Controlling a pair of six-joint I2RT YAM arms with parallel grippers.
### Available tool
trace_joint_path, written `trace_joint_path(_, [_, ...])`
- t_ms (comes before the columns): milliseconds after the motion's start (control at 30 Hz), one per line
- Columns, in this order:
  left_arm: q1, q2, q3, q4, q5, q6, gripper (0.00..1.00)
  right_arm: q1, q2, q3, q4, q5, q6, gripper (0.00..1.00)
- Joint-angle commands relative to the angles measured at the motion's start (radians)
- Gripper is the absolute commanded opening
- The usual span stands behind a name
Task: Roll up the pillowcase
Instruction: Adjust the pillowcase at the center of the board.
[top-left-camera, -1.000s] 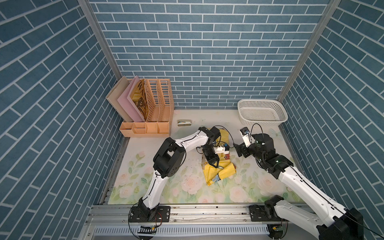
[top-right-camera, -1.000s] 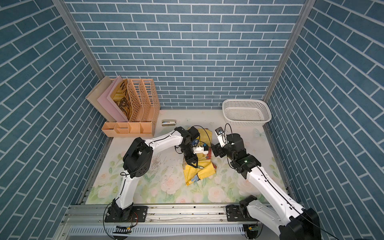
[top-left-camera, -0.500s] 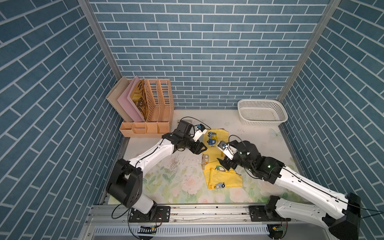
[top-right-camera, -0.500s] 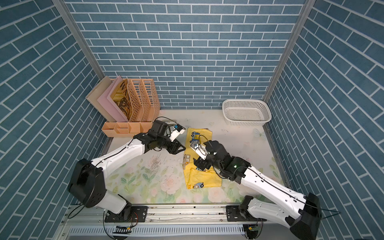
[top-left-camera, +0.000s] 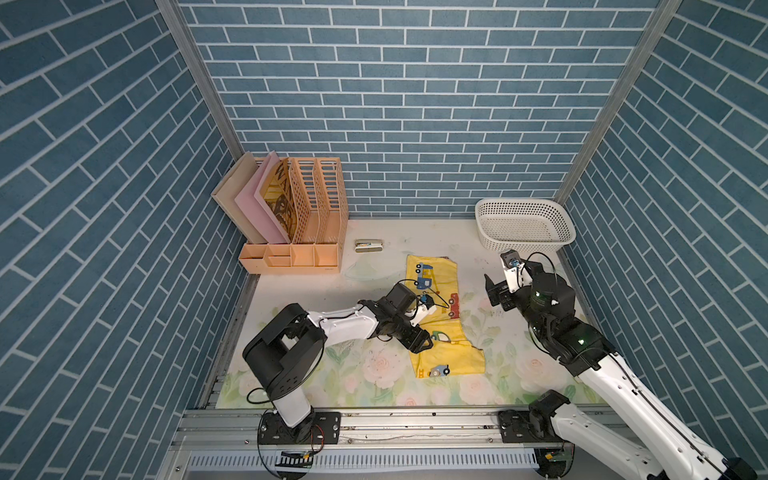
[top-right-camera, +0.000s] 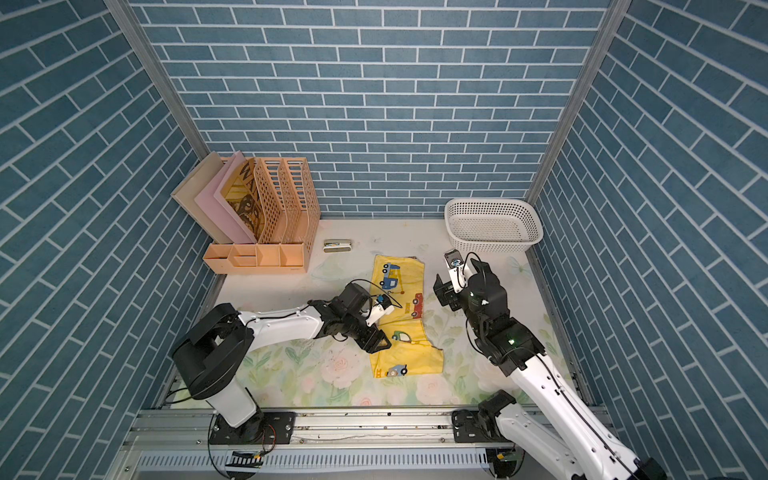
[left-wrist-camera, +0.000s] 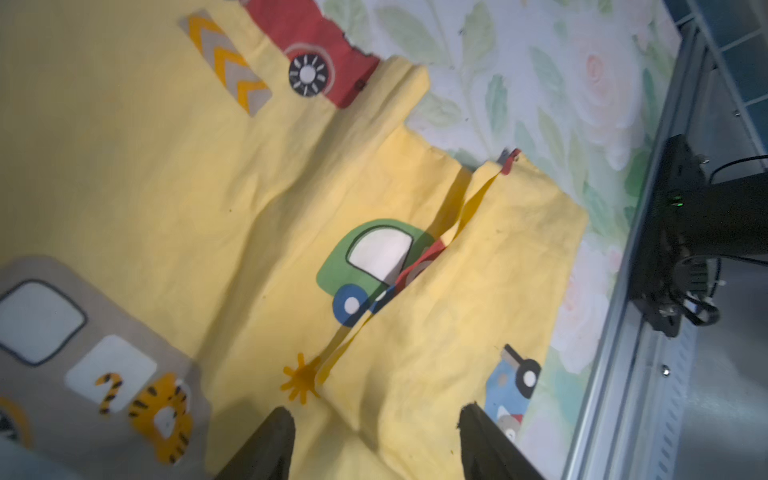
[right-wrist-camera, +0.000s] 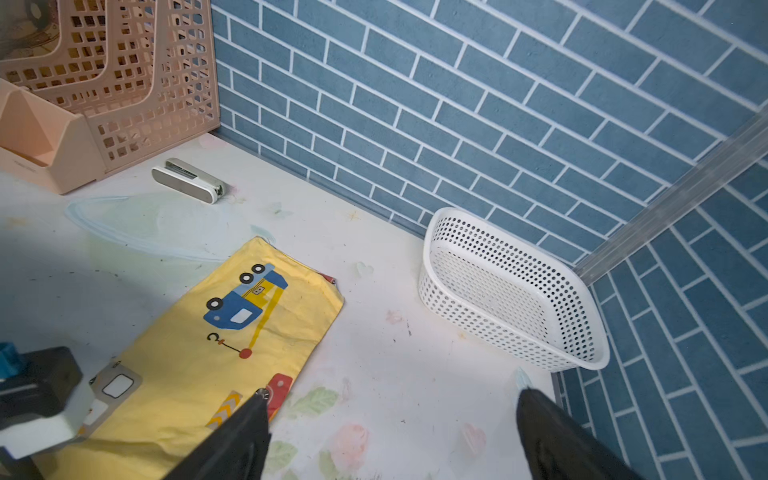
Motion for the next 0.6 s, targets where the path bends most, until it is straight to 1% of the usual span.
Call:
trace_joint_path(0, [0.002,-0.002,0.056,0.010,-0.085,0.004,0.64,-0.005,0.088,-0.054,0.006,-0.048,0.070,0.96])
trace_joint_path(33, [0.009,-0.016,0.076,0.018,-0.081,0.006,0.64,-0.013,0.123,-0.061,0.023,-0.061,0.089,0.96])
trace_joint_path(100, [0.030,-0.052,0.102,0.054,-0.053,0.009,0.60,-0.040,0.242,-0.050,0.034,-0.151,0.118,0.93])
trace_joint_path(133, [0.046,-0.076,0.103,0.084,-0.037,0.005,0.59,-0.047,0.335,-0.021,0.025,-0.167,0.147,0.85])
trace_joint_path(167, [0.059,-0.098,0.098,0.112,-0.024,-0.001,0.58,-0.051,0.434,0.021,0.013,-0.167,0.175,0.69])
trace_joint_path(233, [0.079,-0.143,0.063,0.171,-0.007,-0.017,0.55,-0.058,0.558,0.093,0.011,-0.195,0.214,0.39])
trace_joint_path(267, [0.088,-0.170,0.028,0.198,-0.013,-0.030,0.52,-0.058,0.599,0.122,0.030,-0.214,0.224,0.30])
trace_joint_path(333, [0.105,-0.227,-0.054,0.251,-0.018,-0.059,0.49,-0.058,0.674,0.152,0.076,-0.277,0.227,0.22])
trace_joint_path(433, [0.146,-0.327,-0.192,0.312,-0.096,-0.123,0.48,-0.047,0.860,0.293,-0.011,-0.325,0.203,0.10])
trace_joint_path(500, [0.171,-0.370,-0.245,0.314,-0.169,-0.152,0.49,-0.032,0.937,0.338,-0.010,-0.314,0.201,0.09])
trace_joint_path(567, [0.183,-0.400,-0.275,0.326,-0.199,-0.159,0.49,-0.022,1.001,0.379,0.002,-0.316,0.207,0.08])
